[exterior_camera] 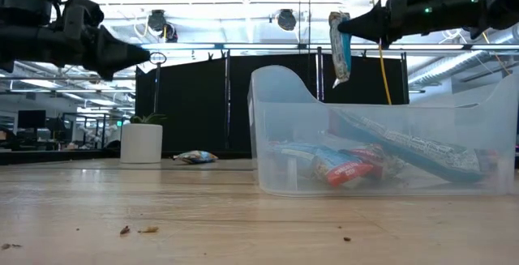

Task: Pick and place Granola Bars by type
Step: Put the yellow granola bar into the top transparent bin

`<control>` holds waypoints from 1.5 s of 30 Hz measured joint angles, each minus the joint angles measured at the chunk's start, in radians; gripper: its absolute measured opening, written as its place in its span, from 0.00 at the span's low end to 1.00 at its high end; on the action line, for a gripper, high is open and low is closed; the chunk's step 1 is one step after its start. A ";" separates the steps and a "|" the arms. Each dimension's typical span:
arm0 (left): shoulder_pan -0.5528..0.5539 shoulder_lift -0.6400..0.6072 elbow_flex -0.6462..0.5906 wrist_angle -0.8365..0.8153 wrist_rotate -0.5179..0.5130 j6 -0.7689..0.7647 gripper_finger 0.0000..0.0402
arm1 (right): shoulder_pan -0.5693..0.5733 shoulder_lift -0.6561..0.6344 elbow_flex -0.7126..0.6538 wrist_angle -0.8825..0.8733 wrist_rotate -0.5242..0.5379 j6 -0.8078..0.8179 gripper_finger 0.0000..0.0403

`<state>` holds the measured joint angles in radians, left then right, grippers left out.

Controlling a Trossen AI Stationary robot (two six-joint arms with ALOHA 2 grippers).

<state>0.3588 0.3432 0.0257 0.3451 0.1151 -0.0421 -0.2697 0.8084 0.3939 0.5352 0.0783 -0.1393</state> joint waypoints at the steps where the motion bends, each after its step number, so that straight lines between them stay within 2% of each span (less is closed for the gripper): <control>1: 0.000 -0.006 0.000 -0.017 -0.016 -0.002 0.19 | 0.000 0.000 0.000 -0.003 0.004 -0.005 0.05; 5: 0.000 -0.026 0.000 -0.062 -0.062 -0.002 0.19 | -0.005 -0.002 0.000 -0.013 0.035 -0.011 0.05; 12: 0.000 -0.074 0.000 -0.127 -0.128 0.008 0.19 | -0.039 -0.002 0.000 -0.017 0.026 0.000 0.05; 34: -0.001 -0.209 0.000 -0.297 -0.138 0.002 0.19 | -0.048 -0.002 0.000 -0.052 0.025 -0.009 0.05; 45: -0.001 -0.206 0.000 -0.313 -0.124 0.010 0.19 | -0.144 0.026 0.000 -0.118 0.025 0.017 0.05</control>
<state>0.3576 0.1371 0.0257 0.0326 -0.0093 -0.0319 -0.4137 0.8345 0.3939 0.4172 0.1032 -0.1225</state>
